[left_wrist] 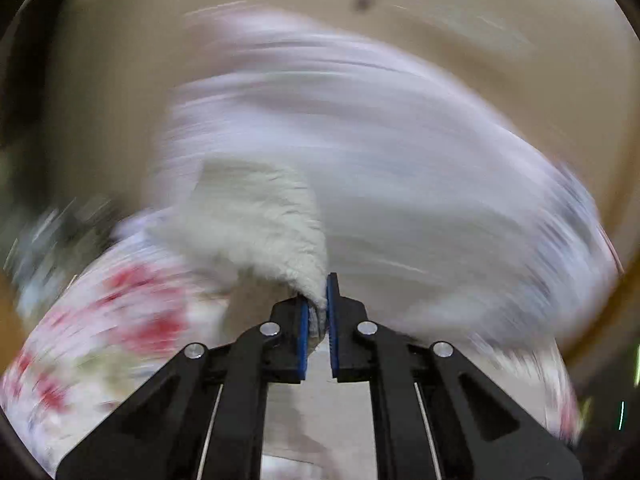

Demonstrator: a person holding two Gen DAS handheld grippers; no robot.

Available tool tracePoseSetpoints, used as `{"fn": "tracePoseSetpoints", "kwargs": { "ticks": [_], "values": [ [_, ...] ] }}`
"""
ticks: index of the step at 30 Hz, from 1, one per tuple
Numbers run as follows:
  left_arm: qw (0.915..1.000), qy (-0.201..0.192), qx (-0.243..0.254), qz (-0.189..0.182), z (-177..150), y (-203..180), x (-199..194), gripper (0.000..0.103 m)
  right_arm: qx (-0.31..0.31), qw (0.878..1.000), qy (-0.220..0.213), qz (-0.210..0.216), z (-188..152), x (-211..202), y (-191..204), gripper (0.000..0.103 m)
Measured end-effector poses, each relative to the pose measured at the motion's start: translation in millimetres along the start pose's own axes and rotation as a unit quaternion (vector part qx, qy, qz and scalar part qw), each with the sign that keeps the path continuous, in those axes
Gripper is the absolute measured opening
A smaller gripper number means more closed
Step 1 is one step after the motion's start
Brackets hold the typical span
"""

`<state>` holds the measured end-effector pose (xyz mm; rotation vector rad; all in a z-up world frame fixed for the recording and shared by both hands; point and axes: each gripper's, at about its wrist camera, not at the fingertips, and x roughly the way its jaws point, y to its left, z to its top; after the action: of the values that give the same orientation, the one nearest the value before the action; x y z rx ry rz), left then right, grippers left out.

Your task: Fold small clothes

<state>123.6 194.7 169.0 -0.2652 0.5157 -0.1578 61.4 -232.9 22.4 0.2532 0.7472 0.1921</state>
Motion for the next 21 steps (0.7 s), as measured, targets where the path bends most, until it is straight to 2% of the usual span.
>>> {"fn": "tracePoseSetpoints", "kwargs": {
  "ticks": [1, 2, 3, 4, 6, 7, 9, 10, 11, 12, 14, 16, 17, 19, 20, 21],
  "values": [
    [0.9980, 0.014, 0.045, -0.043, -8, -46, 5, 0.009, 0.004, 1.000, -0.002, -0.003, 0, -3, -6, 0.065],
    [0.9926, 0.038, 0.081, -0.083, -20, -91, 13, 0.011, 0.009, 1.000, -0.002, -0.006, 0, -5, -14, 0.066],
    [0.9848, 0.071, 0.113, -0.111, -36, -133, 26, 0.018, 0.015, 1.000, -0.002, -0.008, -1, -6, -21, 0.067],
    [0.9747, 0.113, 0.143, -0.129, -57, -171, 43, 0.021, 0.026, 1.000, 0.001, -0.011, -2, -7, -32, 0.069],
    [0.9572, 0.183, 0.187, -0.125, -93, -213, 69, 0.021, 0.043, 0.999, 0.012, -0.018, -4, -11, -48, 0.069],
    [0.9530, 0.211, 0.187, -0.111, -112, -221, 76, 0.021, 0.050, 0.998, 0.014, -0.019, -6, -14, -54, 0.069],
    [0.9604, 0.217, 0.150, -0.091, -121, -200, 69, 0.022, 0.068, 0.997, 0.011, -0.019, -15, -30, -75, 0.069],
    [0.9680, 0.209, 0.124, -0.062, -124, -176, 54, 0.038, 0.075, 0.997, 0.014, -0.021, -20, -36, -83, 0.070],
    [0.9728, 0.204, 0.107, -0.029, -126, -154, 39, 0.050, 0.086, 0.996, 0.022, -0.020, -28, -41, -94, 0.070],
    [0.9751, 0.200, 0.095, 0.011, -130, -130, 22, 0.067, 0.100, 0.994, 0.034, -0.014, -36, -45, -103, 0.070],
    [0.9714, 0.216, 0.077, 0.060, -143, -91, -3, 0.069, 0.138, 0.988, 0.067, 0.011, -58, -48, -121, 0.070],
    [0.9642, 0.245, 0.050, 0.088, -161, -61, -21, 0.069, 0.171, 0.979, 0.102, 0.049, -83, -49, -131, 0.067],
    [0.9611, 0.258, 0.033, 0.093, -170, -51, -29, 0.069, 0.178, 0.975, 0.115, 0.064, -92, -48, -132, 0.060],
    [0.9557, 0.281, -0.008, 0.087, -190, -34, -49, 0.067, 0.184, 0.969, 0.130, 0.098, -111, -52, -128, 0.056],
    [0.9539, 0.289, -0.029, 0.075, -200, -28, -59, 0.065, 0.188, 0.965, 0.141, 0.116, -117, -53, -126, 0.051],
    [0.9532, 0.293, -0.042, 0.062, -206, -25, -68, 0.057, 0.196, 0.959, 0.154, 0.136, -124, -54, -124, 0.046]
  ]
}}
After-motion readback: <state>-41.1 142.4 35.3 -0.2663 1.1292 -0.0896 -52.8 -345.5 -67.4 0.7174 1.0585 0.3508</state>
